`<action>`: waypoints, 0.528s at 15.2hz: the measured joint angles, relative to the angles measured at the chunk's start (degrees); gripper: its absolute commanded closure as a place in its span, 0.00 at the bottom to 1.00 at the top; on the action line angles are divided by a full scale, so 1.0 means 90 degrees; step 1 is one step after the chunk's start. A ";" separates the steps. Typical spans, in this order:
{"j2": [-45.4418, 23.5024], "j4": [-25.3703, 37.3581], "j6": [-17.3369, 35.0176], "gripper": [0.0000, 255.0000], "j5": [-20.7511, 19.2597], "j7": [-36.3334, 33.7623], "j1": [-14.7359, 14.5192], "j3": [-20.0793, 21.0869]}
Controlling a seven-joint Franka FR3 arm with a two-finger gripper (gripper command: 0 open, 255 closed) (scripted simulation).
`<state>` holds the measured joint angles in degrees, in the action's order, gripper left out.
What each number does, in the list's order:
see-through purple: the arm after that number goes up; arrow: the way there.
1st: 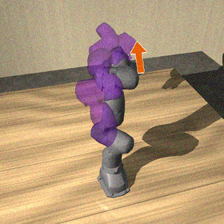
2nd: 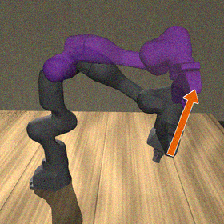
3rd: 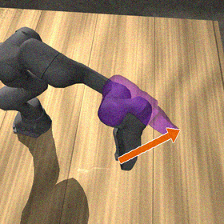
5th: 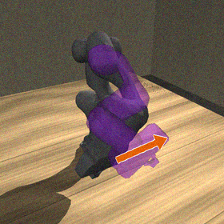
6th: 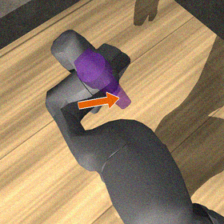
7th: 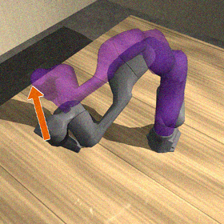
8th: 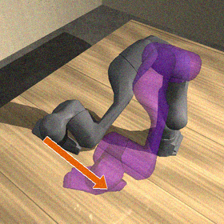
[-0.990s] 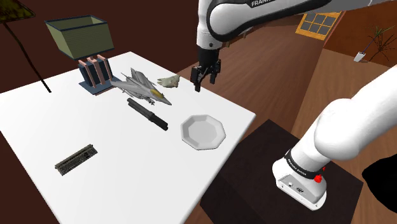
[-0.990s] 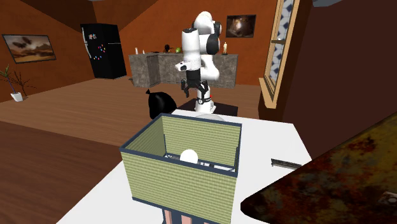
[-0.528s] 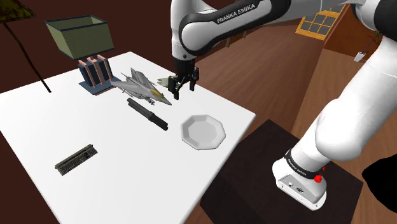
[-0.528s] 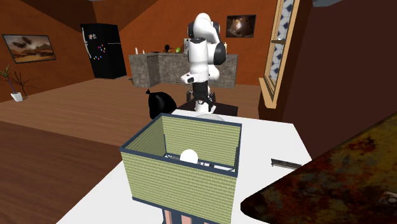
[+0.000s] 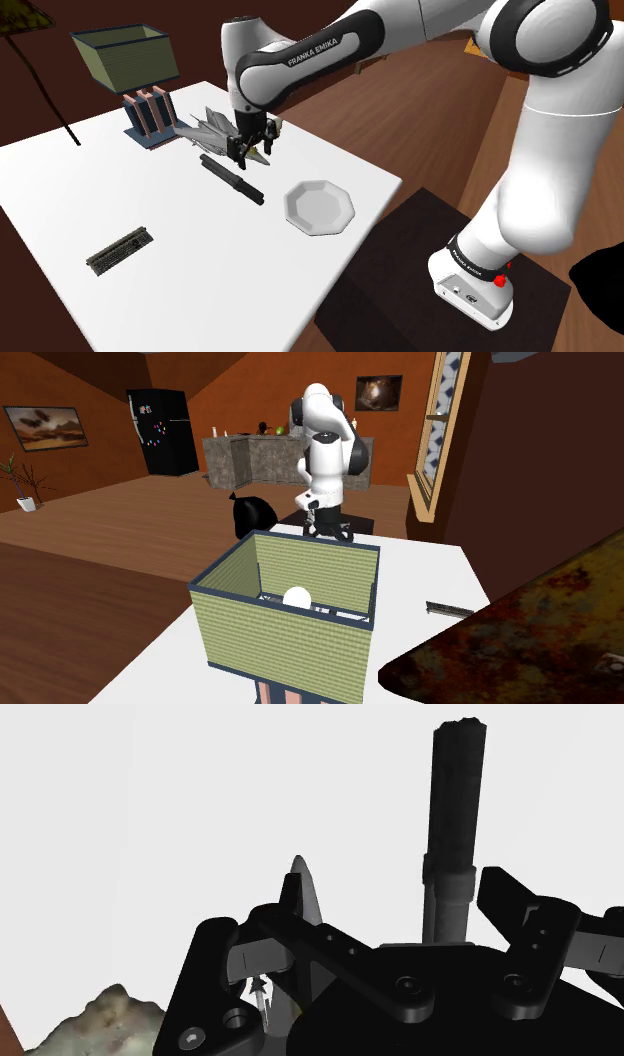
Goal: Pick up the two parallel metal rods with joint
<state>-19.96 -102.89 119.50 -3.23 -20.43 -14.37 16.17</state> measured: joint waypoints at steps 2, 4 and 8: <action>-0.0433 0.0496 -0.0072 0.00 -0.0138 -0.0119 -0.0157 0.0004; -0.0951 0.1090 -0.0149 0.00 -0.0286 -0.0220 -0.0333 -0.0014; -0.1610 0.1757 -0.0156 0.00 -0.0455 -0.0334 -0.0563 -0.0051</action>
<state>-34.45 -87.08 118.09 -7.33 -23.44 -19.43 15.71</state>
